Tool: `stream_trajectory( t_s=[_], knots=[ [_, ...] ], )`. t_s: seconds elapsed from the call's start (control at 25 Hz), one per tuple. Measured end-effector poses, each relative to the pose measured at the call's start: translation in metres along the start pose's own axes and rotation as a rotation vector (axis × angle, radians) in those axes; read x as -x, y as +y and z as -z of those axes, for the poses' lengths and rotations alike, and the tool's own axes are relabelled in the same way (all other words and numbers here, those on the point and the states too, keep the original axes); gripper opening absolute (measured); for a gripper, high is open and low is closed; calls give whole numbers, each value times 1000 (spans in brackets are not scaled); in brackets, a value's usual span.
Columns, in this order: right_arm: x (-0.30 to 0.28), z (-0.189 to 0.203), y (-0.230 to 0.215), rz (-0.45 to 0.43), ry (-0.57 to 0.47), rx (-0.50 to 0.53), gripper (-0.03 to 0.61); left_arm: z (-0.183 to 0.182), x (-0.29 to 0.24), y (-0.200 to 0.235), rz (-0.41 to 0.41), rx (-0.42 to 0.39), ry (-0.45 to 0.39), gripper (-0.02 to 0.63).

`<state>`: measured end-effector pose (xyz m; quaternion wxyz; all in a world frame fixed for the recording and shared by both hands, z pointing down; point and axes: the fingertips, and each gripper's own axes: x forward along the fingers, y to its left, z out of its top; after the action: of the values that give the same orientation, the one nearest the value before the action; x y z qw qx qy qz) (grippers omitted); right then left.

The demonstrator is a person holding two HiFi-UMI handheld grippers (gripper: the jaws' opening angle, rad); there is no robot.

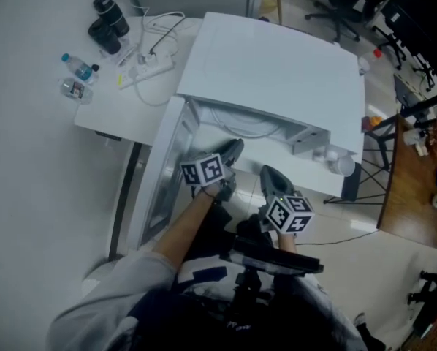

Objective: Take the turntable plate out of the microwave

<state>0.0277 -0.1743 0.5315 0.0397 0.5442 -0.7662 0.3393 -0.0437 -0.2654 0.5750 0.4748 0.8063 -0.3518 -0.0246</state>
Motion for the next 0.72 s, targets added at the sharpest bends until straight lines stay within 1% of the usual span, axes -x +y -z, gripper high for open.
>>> stream_trajectory(
  t_s=[0.12, 0.24, 0.36, 0.48, 0.72],
  knots=[
    [0, -3, -3, -27, 23, 24, 5, -3, -4, 4, -19, 78, -54, 97],
    [1, -1, -3, -49, 49, 42, 5, -10, -8, 10, -43, 139, -111, 115],
    [4, 3, -7, -51, 56, 49, 9, -16, -14, 13, -39, 212, -152, 124],
    [7, 6, -7, -57, 59, 41, 9, -19, -20, 17, -30, 280, -169, 124],
    [15, 11, -3, -59, 47, 42, 9, -24, -26, 22, -22, 336, -171, 124]
  ],
)
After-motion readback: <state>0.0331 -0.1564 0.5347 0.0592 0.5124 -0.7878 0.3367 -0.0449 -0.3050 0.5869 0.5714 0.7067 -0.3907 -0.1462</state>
